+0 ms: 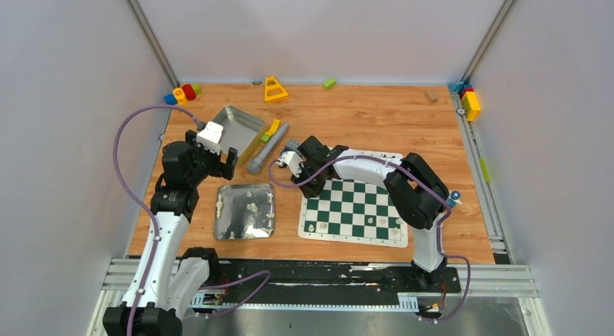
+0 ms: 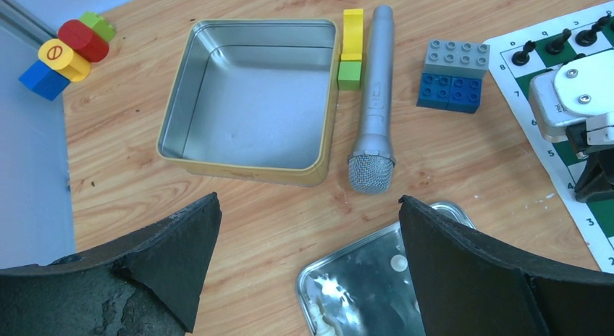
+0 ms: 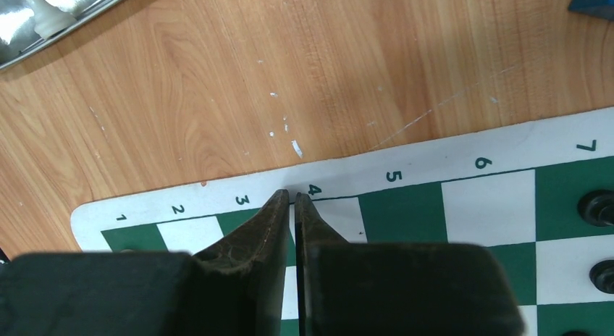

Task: Set up the chess pieces on the board
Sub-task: Move the chessboard to the center of the board.

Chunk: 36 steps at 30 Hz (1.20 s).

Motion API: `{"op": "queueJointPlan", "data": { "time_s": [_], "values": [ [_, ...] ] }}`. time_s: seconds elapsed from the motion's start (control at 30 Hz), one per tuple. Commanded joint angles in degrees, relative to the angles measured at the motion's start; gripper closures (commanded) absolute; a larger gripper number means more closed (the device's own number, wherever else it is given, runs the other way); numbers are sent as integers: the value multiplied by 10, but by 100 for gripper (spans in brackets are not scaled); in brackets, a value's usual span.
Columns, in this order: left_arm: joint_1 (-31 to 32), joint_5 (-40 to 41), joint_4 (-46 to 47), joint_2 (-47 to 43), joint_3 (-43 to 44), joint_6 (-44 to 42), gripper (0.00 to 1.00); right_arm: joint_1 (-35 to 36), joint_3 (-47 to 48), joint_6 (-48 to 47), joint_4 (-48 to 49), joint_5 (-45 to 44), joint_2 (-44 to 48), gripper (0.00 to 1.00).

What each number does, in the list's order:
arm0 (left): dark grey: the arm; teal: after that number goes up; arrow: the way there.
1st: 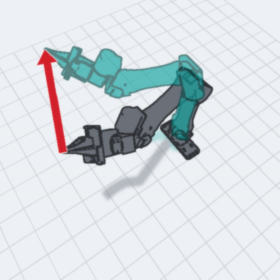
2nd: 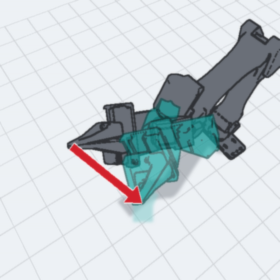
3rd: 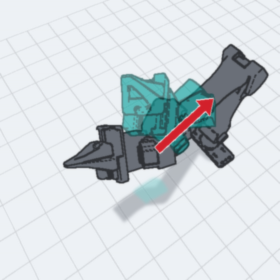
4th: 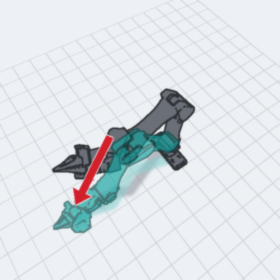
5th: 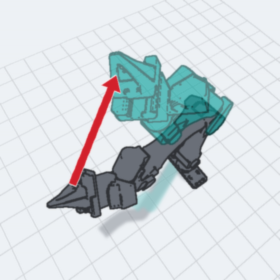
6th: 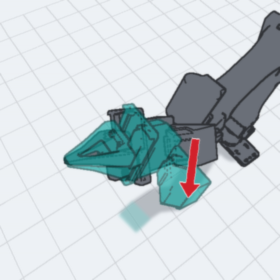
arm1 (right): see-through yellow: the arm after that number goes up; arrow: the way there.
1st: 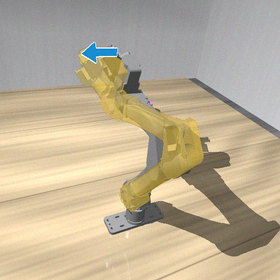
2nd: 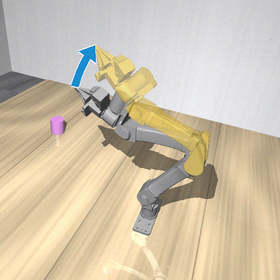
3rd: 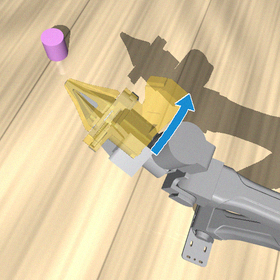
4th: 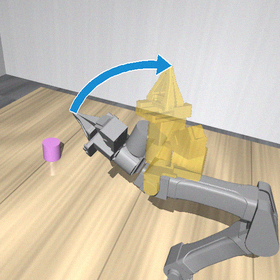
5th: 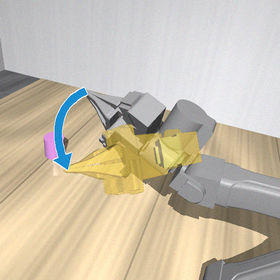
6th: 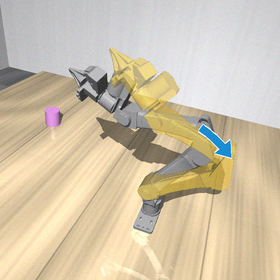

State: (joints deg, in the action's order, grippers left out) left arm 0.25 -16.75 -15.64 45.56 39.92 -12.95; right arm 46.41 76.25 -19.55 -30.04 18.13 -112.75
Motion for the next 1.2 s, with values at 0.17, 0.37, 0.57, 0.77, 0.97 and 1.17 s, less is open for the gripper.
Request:
{"op": "queueJointPlan", "data": {
  "time_s": [0.17, 0.37, 0.57, 0.77, 0.97, 1.17],
  "values": [
    [0, 9, -9, -12, 17, -22, 0, -2, 39, 2, -20, -2, 35, 87],
    [0, -40, -102, -11, 21, -113, 0, -5, 47, 2, -31, 10, 96, 75],
    [1, -111, -250, 22, 50, -226, 0, -25, 8, 1, -32, 13, 159, 65],
    [88, -75, -323, 87, 77, -263, 0, -64, -57, -14, -32, 22, 231, 61],
    [190, -3, -321, 176, 70, -246, 8, -122, -100, -13, -31, 46, 294, 63],
    [237, 43, -279, 247, 72, -221, 20, -168, -134, -10, -29, 69, 338, 66]
  ]
}}
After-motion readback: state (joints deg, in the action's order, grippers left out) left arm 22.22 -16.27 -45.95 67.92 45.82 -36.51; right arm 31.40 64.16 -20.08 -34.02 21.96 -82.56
